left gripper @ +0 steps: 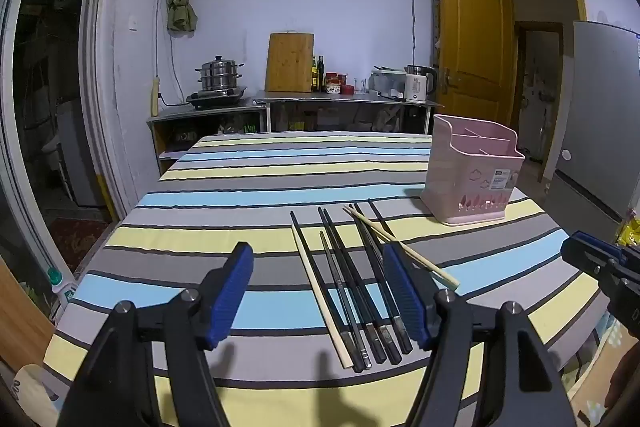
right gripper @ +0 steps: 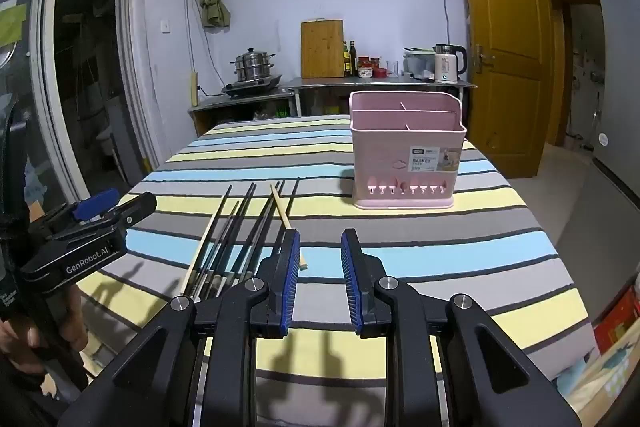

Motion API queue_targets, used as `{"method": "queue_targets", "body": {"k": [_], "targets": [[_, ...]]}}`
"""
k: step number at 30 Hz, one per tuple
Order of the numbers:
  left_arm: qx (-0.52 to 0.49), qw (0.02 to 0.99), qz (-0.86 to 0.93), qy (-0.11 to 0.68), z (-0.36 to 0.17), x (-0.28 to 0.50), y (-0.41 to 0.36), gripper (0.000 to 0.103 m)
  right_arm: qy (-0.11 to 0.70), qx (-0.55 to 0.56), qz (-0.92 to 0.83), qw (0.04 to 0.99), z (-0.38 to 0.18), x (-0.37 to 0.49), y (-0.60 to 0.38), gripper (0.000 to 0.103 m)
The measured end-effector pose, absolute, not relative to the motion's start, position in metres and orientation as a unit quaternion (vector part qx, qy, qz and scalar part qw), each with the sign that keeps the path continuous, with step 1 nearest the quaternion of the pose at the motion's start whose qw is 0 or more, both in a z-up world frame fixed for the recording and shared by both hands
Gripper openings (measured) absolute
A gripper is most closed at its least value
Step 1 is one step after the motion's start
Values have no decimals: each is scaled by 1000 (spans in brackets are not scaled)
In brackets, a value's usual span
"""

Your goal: Organize utensils

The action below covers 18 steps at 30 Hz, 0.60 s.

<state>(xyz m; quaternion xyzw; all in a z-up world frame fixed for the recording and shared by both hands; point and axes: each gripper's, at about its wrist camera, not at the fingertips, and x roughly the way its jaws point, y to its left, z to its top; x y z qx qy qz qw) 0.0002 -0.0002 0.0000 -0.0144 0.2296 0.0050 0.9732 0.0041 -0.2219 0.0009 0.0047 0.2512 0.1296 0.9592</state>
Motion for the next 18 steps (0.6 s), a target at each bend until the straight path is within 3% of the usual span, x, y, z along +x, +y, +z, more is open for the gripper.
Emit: {"method": "queue_targets", "body": {"k": [18], "targets": [[-18, 972, 1, 233, -4, 2, 0, 69, 255, 6, 130, 958, 1, 5, -222, 22]]}}
